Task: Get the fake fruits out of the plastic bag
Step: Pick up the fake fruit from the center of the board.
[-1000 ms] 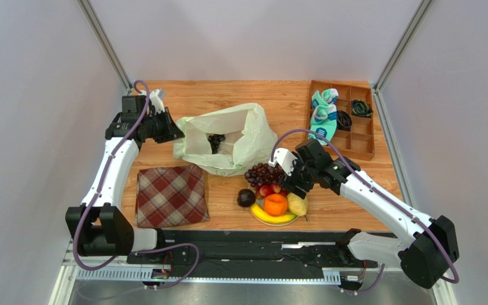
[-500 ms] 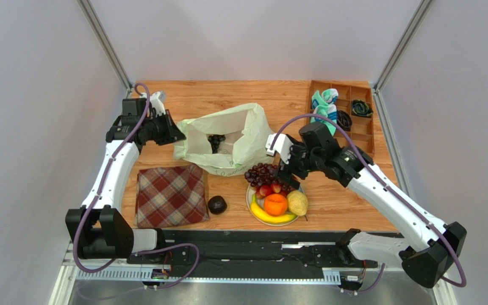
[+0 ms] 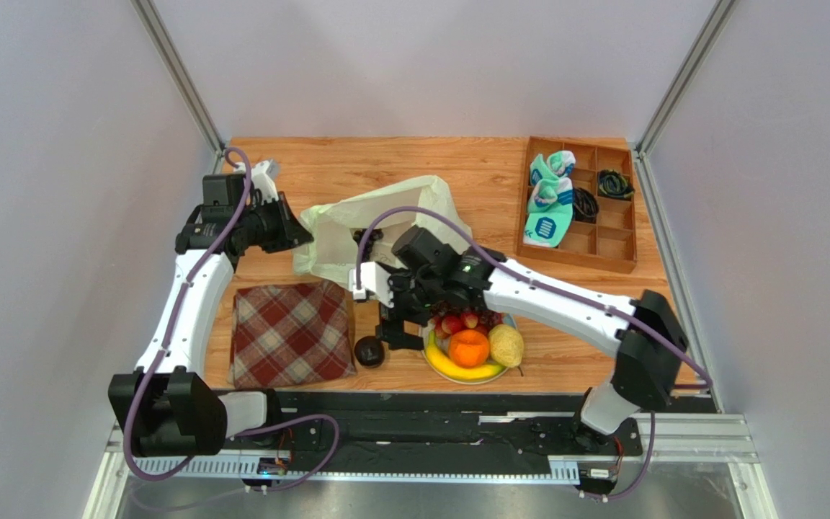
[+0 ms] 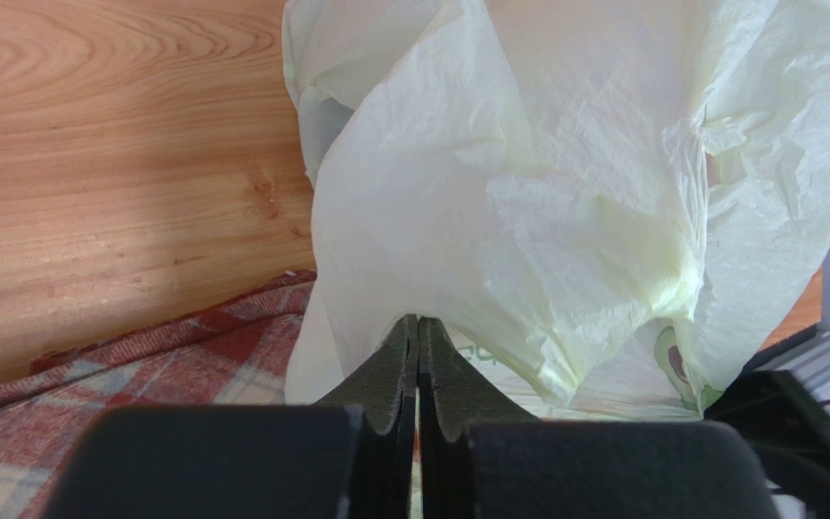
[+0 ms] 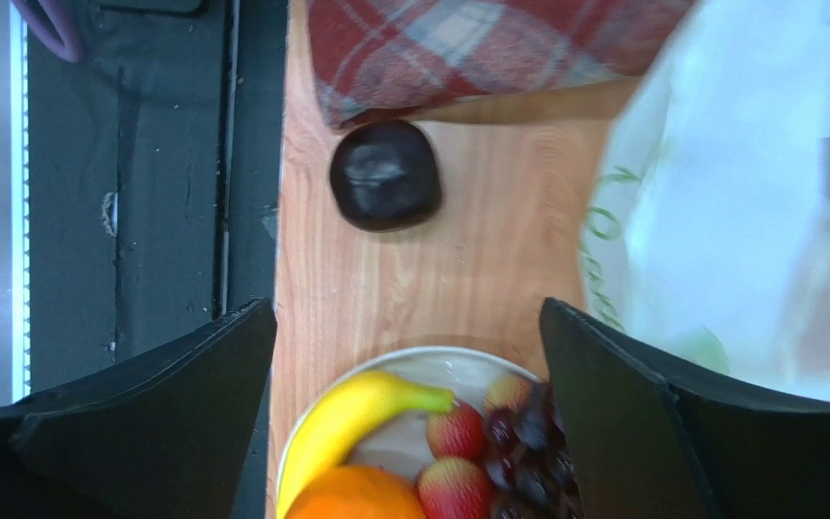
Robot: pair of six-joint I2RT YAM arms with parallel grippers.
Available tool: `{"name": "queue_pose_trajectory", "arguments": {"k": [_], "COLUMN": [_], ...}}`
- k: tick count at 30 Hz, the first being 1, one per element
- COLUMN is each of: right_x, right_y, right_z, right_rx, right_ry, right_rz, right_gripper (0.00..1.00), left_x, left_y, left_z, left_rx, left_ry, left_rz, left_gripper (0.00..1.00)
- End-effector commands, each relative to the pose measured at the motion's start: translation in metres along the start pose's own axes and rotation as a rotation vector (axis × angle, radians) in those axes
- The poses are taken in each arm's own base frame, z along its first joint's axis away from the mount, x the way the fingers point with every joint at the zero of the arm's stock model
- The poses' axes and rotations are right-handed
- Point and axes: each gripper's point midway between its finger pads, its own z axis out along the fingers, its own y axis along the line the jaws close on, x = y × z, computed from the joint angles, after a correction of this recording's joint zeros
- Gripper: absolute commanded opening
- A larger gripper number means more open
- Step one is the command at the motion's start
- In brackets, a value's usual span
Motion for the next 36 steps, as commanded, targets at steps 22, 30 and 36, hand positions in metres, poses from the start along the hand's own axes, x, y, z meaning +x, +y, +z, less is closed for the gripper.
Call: {"name": "queue_pose_trajectory", "arguments": {"k": [22,30,36], "right_x": [0.022,0.015,0.018], "right_y": [0.022,0.012,0.018], "right_z": [0.143,0.065,-0.01], "right_rx": [-0.131,-0.084,-0.027], "right_ry": [0.132,0.167,0.183], "right_rz": [-0.099,-0.093,-0.114], "right_gripper": [0.78,0.42,0.41], "left_x": [-0.004,-0.006,-0.01], "left_y": [-0.006,-0.012,-0.013], "left_z": [-0.022,-0.02,-0.018], "left_rx": [0.039,0.07,0.081], "left_ry": [-0.082,-0.084,-0.089], "left_rz": [0.025,0.009,0.0], "left_gripper": [0.0,0.0,0.0]}}
